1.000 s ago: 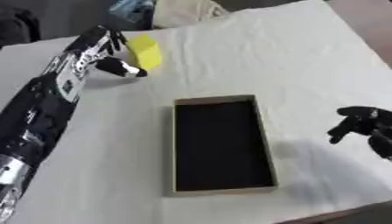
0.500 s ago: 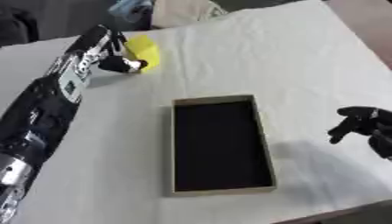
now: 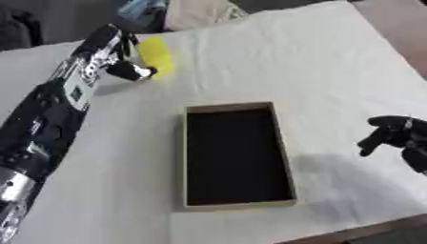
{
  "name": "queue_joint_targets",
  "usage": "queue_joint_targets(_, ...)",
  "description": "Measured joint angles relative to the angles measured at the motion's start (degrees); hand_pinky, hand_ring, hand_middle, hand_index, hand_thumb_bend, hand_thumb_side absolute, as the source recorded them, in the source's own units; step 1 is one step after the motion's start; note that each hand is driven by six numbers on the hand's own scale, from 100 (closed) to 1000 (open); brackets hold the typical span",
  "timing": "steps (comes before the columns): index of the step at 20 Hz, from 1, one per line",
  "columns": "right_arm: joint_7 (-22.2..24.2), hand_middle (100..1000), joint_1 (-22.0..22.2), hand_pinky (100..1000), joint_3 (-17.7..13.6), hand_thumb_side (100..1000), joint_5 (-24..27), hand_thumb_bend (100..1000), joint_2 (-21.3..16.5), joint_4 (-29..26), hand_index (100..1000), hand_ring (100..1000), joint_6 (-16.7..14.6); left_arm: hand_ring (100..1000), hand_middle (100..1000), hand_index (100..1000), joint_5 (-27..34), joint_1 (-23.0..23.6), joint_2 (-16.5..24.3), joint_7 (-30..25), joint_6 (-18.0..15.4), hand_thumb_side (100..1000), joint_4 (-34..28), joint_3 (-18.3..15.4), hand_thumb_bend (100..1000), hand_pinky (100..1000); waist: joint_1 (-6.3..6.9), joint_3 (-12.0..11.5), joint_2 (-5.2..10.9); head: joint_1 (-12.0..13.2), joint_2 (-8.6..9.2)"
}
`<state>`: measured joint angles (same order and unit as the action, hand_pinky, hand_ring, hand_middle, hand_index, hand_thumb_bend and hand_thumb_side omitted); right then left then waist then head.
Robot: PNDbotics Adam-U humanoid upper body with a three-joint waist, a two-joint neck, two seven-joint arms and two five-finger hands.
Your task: Pick up objects on the table and place them in the box.
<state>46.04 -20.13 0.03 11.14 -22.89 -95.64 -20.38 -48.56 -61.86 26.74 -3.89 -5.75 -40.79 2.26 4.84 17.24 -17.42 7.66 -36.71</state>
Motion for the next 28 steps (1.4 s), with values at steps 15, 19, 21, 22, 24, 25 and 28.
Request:
queue_joint_targets(15,0.0,636,1.1,779,0.0,648,0.3,100,-0.1,0.4,922,658,0.0,410,368,572,7.6,0.5,4.2,-8.0,-4.7,279,-9.6,3.5,553,671,-0.38,-2.6,2.99,-1.1,-0.61)
queue_joint_targets(19,0.0,637,1.4,780,0.0,640,0.5,100,-0.2,0.6,922,659,0.0,412,370,574,10.2,0.9,5.5,-10.4,-6.2,281,-14.0,5.5,556,670,-0.38,-3.2,3.55,-1.4,-0.91)
queue_joint_targets(21,0.0,637,1.5,780,0.0,640,0.6,100,-0.2,0.6,922,659,0.0,412,370,574,11.3,1.0,6.0,-11.5,-6.7,281,-15.9,6.4,556,669,-0.38,-3.3,3.81,-1.5,-1.04)
queue_joint_targets(22,0.0,637,1.5,780,0.0,640,0.6,100,-0.3,0.6,922,659,0.0,414,371,575,11.9,1.0,6.2,-12.0,-7.0,282,-16.7,6.8,558,669,-0.38,-3.4,3.89,-1.6,-1.04)
queue_joint_targets(24,-0.1,637,1.5,780,0.0,637,0.6,100,-0.5,0.6,922,660,-0.1,414,372,576,13.1,1.2,6.5,-13.0,-7.4,283,-18.5,7.7,558,669,-0.38,-3.6,4.04,-1.8,-1.05)
queue_joint_targets(25,-0.1,637,1.5,780,0.0,637,0.6,100,-0.6,0.6,922,660,-0.1,414,372,576,13.7,1.3,6.7,-13.5,-7.6,282,-19.2,8.2,558,669,-0.38,-3.6,4.05,-1.8,-1.05)
queue_joint_targets(28,-0.1,637,1.5,780,0.0,637,0.6,100,-0.6,0.6,921,660,-0.1,416,374,577,15.2,1.4,6.7,-15.2,-8.3,281,-21.2,9.7,561,668,-0.38,-3.6,4.09,-2.2,-1.05)
